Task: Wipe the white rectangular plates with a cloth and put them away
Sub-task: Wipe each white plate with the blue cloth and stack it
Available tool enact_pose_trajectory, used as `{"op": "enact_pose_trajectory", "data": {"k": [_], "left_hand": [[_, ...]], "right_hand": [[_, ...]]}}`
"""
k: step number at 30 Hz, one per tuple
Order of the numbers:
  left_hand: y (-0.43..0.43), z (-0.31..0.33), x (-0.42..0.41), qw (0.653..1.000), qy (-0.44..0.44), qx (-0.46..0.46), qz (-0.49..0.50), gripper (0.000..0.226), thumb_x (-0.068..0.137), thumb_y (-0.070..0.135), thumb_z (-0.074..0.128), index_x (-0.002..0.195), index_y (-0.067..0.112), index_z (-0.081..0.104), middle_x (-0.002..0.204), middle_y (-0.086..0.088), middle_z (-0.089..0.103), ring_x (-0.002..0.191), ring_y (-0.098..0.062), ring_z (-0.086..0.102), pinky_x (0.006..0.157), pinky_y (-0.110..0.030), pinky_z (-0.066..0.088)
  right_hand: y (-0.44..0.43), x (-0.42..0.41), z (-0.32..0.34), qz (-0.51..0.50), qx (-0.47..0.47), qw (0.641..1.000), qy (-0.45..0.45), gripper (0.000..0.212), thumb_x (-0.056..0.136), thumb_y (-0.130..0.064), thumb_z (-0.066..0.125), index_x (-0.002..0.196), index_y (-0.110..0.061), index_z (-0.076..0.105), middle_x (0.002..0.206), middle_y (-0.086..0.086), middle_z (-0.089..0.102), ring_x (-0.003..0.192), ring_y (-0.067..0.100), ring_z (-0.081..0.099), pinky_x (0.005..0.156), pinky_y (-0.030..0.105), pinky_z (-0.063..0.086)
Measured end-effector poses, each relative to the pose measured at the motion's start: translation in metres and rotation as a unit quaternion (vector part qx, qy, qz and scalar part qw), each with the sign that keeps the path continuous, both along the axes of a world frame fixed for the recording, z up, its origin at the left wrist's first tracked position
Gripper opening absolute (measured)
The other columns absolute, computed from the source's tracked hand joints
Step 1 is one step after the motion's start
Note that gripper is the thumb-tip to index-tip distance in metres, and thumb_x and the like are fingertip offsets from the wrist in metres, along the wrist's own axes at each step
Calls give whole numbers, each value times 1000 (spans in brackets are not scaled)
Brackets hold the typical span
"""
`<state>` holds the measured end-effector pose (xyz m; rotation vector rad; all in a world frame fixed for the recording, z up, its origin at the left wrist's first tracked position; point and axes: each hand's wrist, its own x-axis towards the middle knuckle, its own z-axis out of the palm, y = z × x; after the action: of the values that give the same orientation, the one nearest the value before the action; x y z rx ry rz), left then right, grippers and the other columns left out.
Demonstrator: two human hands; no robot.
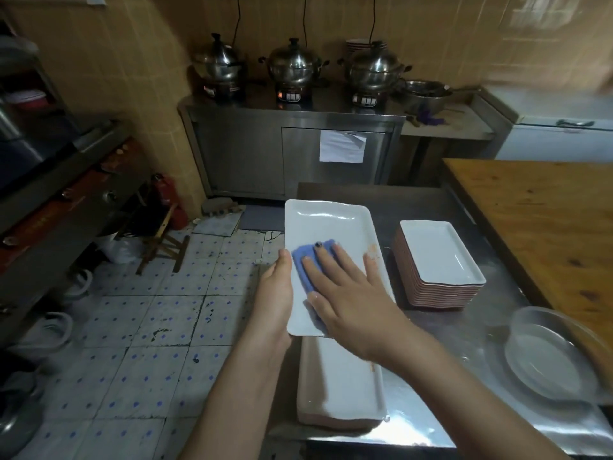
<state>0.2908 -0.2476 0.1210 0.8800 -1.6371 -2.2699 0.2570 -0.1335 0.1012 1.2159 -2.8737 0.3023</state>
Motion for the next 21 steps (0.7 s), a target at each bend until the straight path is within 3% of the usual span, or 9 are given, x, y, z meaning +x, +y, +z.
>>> {"op": "enact_pose_trajectory", "data": {"k": [3,8,11,17,21], "left_hand": [[12,1,-1,1000,6,19,-20,34,99,40,38,84,21,63,64,0,70,54,-14,66,45,-22,52],[7,1,2,1000,-14,4,-22,34,98,36,42,79,15,61,60,1,69,52,-16,66,46,-24,52],[-4,1,4,1000,-5,-16,-11,34,98,37,41,80,16,61,55,6,69,47,-12,66,40,-22,50],[0,-3,-1,999,-10,-27,-14,34,99,38,38,82,19,61,72,-3,68,59,-16,65,52,-25,51],[7,1,-1,999,0,-10,-45,35,99,36,39,82,18,62,61,3,70,52,-13,66,45,-21,52]], "right_hand": [[-18,-28,14,-40,2,998,47,57,98,-42,9,152,-25,0,160,-3,-7,146,17,-14,114,48,-11],[-10,-67,21,-121,81,989,34,54,101,-41,9,152,-28,-1,160,-2,-11,146,21,-13,113,49,-13],[12,-46,11,-115,74,990,24,56,101,-41,8,152,-24,-4,160,0,-11,146,22,-14,114,48,-11],[5,12,3,-2,13,999,-33,58,100,-43,16,151,-27,-6,158,-3,-18,143,15,-24,112,37,-16],[-6,-29,22,-77,25,996,24,55,101,-41,15,152,-27,-1,160,-2,-10,145,19,-16,114,44,-12]]}}
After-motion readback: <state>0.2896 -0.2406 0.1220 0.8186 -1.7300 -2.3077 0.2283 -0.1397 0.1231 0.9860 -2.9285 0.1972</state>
